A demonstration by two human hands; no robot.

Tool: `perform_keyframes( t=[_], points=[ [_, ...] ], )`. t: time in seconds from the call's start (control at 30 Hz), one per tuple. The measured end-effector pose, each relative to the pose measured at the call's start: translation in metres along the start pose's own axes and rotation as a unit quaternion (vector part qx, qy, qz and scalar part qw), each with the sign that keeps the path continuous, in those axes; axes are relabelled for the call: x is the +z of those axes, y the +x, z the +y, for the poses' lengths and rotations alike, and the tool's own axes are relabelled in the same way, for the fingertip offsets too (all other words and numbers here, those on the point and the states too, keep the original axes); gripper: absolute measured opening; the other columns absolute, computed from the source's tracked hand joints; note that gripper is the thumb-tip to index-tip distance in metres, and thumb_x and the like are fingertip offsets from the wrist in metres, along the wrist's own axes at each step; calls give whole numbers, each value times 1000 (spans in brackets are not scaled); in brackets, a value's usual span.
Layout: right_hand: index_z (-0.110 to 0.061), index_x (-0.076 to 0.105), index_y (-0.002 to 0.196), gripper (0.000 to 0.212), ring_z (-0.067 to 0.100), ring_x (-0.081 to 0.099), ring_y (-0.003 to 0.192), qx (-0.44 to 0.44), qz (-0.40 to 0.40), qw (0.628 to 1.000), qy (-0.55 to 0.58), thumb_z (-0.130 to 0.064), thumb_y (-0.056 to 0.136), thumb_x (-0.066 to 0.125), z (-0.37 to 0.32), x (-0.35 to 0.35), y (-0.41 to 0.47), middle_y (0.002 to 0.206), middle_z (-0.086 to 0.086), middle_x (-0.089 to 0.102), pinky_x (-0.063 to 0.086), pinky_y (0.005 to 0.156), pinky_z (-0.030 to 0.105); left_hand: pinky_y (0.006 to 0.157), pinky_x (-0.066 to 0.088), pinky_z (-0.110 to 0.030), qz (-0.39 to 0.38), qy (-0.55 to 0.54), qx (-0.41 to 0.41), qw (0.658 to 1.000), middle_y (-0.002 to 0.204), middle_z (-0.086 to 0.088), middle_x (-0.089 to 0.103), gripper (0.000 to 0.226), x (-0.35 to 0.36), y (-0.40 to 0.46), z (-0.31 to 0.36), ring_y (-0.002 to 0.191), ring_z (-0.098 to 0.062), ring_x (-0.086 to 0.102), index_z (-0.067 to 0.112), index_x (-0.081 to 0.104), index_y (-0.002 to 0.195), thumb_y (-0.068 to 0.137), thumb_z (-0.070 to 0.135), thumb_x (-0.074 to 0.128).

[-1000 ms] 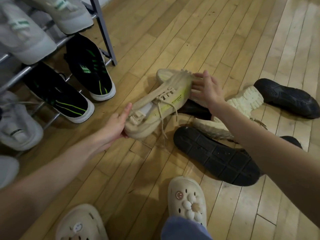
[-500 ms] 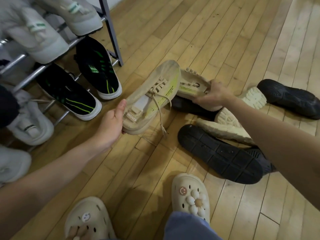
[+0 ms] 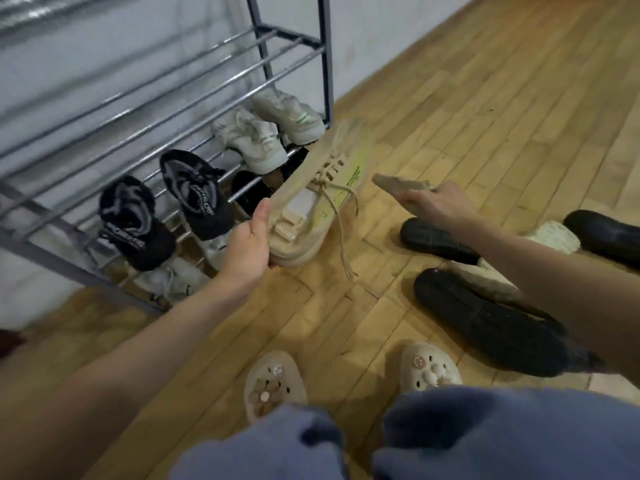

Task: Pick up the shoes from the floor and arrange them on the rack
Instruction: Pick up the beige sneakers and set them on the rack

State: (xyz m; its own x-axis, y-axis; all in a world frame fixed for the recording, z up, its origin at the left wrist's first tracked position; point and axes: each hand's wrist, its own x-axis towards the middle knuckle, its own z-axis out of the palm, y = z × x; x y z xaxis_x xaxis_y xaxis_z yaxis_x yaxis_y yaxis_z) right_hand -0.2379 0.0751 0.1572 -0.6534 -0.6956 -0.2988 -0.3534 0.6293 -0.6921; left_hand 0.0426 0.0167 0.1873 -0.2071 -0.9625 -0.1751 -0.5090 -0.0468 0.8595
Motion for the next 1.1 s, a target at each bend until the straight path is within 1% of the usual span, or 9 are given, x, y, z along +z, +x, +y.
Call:
perform_keyframes(
  t=[0.07,0.2,0.3,0.47,0.5,0.63,0.83,1.03,1.1],
  points=[
    [-7,57,98,49,20,57,84,-29,3,998,56,-50,76,68,-25,-4,-27,95,8,61,53,73,39,58,43,-34,18,-11,24,999,64,-12,44,59,-28,-12,9,58,-21,44,13,48,68,95,61,26],
    [-16,45,75,37,22,54,89,-94,32,991,89,-46,78,67,-65,-8,-73,88,3,54,50,86,48,48,31,-22,81,-26,55,995,58,-8,39,58,-71,-34,25,54,-18,39,15,41,63,96,60,26],
    [-16,58,99,57,21,61,91,-133,48,984,113,-61,65,67,-93,-5,-95,96,2,63,56,78,45,41,35,-15,139,-50,43,988,63,-9,41,58,-95,-39,37,55,-19,40,13,44,65,97,57,26],
    [-20,54,99,57,21,60,90,-188,37,975,111,-63,64,69,-131,10,-117,99,1,63,55,80,43,77,55,-40,231,-116,-45,965,74,0,53,53,-120,-34,32,72,-22,59,7,56,99,101,48,24],
    [-20,55,100,56,19,59,88,-200,32,973,111,-61,66,70,-138,14,-121,98,0,62,54,81,41,75,56,-39,238,-151,-54,958,76,0,54,46,-124,-30,29,70,-20,59,10,53,102,102,46,24],
    [-16,50,121,69,10,58,85,-243,-19,965,99,-58,70,71,-163,38,-127,103,-5,59,51,69,28,51,48,-25,243,-226,-75,940,85,-2,58,34,-146,-2,31,65,-14,58,13,49,108,104,38,26],
    [-21,45,116,65,18,59,97,-276,4,958,83,-59,70,70,-200,70,-125,109,-3,59,54,81,35,77,59,-36,240,-310,-99,915,98,-6,60,41,-165,47,41,69,-15,59,10,50,124,104,36,25],
    [-16,46,124,91,24,57,107,-302,33,952,43,-76,57,59,-218,82,-123,118,3,59,51,89,47,85,56,-38,205,-334,-96,915,107,-7,50,41,-163,73,46,88,-21,56,8,43,133,105,32,25],
    [-16,46,125,92,24,56,110,-306,39,950,36,-77,57,58,-220,85,-122,120,3,58,50,91,48,78,58,-38,183,-344,-101,916,112,-8,48,39,-169,74,47,93,-23,55,10,42,133,105,31,26]
  ],
)
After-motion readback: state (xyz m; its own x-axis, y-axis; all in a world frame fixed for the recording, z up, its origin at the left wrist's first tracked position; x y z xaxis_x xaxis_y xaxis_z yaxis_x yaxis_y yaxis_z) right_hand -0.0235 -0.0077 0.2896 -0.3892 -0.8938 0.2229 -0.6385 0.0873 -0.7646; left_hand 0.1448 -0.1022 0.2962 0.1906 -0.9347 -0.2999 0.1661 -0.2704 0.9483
